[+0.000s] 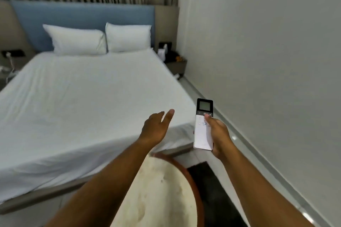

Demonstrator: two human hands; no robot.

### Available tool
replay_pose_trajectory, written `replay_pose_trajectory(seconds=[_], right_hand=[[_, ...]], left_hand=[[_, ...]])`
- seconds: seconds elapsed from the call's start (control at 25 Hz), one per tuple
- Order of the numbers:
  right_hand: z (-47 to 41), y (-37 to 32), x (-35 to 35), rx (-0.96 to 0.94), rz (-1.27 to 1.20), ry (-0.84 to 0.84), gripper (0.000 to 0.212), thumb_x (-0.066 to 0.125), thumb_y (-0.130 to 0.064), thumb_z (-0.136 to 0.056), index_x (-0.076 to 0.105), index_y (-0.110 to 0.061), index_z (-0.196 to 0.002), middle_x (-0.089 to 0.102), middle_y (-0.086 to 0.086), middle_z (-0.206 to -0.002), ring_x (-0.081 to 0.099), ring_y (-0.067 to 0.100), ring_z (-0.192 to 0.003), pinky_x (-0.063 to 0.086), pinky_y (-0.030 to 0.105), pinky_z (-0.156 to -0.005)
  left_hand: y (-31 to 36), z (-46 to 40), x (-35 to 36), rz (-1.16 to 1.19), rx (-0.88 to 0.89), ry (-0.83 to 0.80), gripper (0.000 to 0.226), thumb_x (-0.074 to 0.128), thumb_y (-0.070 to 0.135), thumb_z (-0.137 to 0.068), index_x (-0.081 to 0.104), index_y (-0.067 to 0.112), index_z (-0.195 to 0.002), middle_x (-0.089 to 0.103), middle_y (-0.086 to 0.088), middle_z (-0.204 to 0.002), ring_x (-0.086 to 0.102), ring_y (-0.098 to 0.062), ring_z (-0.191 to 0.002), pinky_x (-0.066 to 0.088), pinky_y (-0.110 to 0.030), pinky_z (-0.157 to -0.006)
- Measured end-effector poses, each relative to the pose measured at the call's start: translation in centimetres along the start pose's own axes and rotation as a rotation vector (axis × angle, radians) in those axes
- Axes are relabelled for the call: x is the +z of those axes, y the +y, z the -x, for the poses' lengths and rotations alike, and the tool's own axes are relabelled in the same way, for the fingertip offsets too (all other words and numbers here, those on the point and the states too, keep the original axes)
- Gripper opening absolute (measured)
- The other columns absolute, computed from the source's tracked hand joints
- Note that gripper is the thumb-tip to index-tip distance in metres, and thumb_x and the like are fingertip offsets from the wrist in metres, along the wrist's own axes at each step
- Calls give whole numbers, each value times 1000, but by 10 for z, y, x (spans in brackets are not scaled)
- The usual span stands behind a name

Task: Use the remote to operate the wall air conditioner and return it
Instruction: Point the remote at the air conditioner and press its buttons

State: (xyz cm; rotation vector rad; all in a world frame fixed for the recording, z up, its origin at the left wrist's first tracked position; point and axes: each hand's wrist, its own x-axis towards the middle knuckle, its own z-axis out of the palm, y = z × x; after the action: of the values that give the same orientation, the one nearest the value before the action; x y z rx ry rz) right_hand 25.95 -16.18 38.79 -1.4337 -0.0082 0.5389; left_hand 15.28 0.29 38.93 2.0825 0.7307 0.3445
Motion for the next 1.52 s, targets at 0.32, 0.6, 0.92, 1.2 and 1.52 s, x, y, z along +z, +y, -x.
replay_pose_trajectory(seconds=[0.32,0.6,0.92,1.2,1.52], right_hand=[[71,-211,-67,-460,-58,140,23,57,-35,-91,60,-12,-92,70,16,-79,69,34,-64,56,45,-65],[147,-335,-110,-712,-11,225,23,50,-36,-94,58,-14,-95,74,12,-72,72,28,-54,55,31,-43],[199,-400,-126,-918,75,338,24,50,-30,-94,56,-7,-97,71,15,-70,68,25,-45,54,28,-40],[207,-400,-137,-932,112,372,30,49,-31,-93,52,-2,-103,70,20,-77,69,30,-51,55,32,-48],[219,-408,-146,-937,82,266,23,49,-35,-97,51,-12,-102,67,23,-90,74,37,-65,59,42,-54]], left_hand=[[206,-31,-45,-316,667,302,104,11,87,-69,27,19,-147,27,-8,-157,17,-29,-145,22,-50,-116],[338,-27,-75,-339,926,522,101,8,89,-72,13,25,-150,15,-7,-161,7,-28,-147,13,-52,-117],[428,5,-79,-382,1127,662,101,4,86,-72,7,23,-150,8,-8,-162,0,-29,-148,6,-49,-118],[451,12,-63,-378,1158,675,101,2,86,-71,9,23,-151,10,-8,-161,1,-30,-148,5,-49,-118],[462,17,-58,-387,1178,694,103,-1,87,-69,6,24,-151,6,-7,-162,-1,-30,-148,1,-48,-117]])
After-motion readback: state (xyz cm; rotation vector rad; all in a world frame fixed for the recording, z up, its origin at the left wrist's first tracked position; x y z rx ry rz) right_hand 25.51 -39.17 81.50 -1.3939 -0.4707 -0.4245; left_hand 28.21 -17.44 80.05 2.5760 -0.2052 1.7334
